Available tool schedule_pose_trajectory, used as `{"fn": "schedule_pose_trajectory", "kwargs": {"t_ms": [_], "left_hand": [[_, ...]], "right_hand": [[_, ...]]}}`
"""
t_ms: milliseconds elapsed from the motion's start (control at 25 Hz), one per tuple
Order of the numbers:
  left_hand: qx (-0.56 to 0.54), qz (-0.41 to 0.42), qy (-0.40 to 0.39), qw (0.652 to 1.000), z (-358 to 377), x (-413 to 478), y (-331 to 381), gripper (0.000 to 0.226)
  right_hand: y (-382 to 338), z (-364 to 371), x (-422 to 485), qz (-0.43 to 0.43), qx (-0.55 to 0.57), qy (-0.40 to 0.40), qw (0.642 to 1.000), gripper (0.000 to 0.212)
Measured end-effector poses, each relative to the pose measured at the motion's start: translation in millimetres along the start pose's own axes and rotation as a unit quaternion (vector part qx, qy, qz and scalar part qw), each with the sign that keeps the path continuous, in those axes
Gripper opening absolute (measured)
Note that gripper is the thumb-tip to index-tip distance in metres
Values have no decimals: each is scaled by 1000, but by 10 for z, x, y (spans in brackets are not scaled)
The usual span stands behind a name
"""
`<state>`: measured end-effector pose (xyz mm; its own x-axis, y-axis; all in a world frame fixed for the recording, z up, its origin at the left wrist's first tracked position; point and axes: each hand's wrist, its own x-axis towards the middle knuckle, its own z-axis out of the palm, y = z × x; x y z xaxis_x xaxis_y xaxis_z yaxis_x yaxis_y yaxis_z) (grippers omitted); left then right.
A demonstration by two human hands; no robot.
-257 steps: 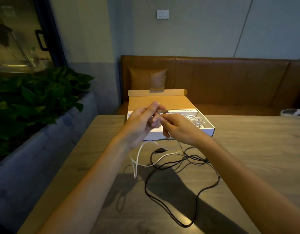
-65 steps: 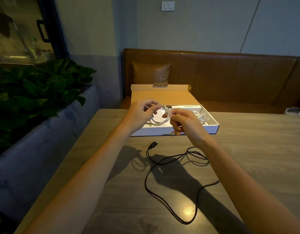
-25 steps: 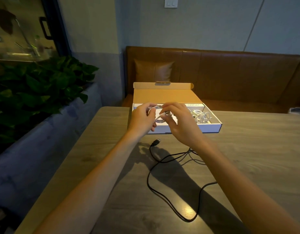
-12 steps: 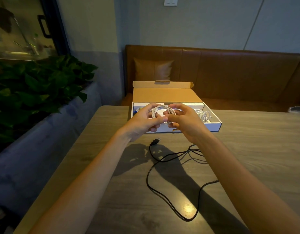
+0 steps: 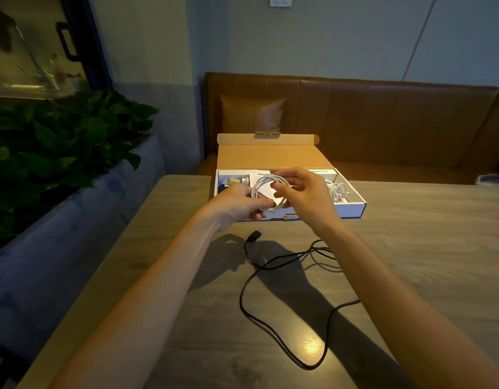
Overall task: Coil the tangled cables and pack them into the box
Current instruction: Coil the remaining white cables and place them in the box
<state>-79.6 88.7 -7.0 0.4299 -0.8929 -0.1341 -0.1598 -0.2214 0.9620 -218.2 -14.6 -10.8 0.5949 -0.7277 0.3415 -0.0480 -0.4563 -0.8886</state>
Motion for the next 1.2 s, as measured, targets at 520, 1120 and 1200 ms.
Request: {"fn": "schedule_pose_trajectory", "kwargs": {"t_ms": [520, 1120, 1200], "left_hand": [[14, -9, 46, 999, 26, 486, -53, 45], [56, 3, -20, 998, -23, 725, 34, 52], [42, 13, -31, 999, -28, 634, 35, 46]], "right_hand": [[427, -126, 313, 145, 105, -17, 984, 21], [436, -46, 507, 73, 93, 39, 992, 18], [429, -47, 472, 66, 82, 13, 994, 19]]}}
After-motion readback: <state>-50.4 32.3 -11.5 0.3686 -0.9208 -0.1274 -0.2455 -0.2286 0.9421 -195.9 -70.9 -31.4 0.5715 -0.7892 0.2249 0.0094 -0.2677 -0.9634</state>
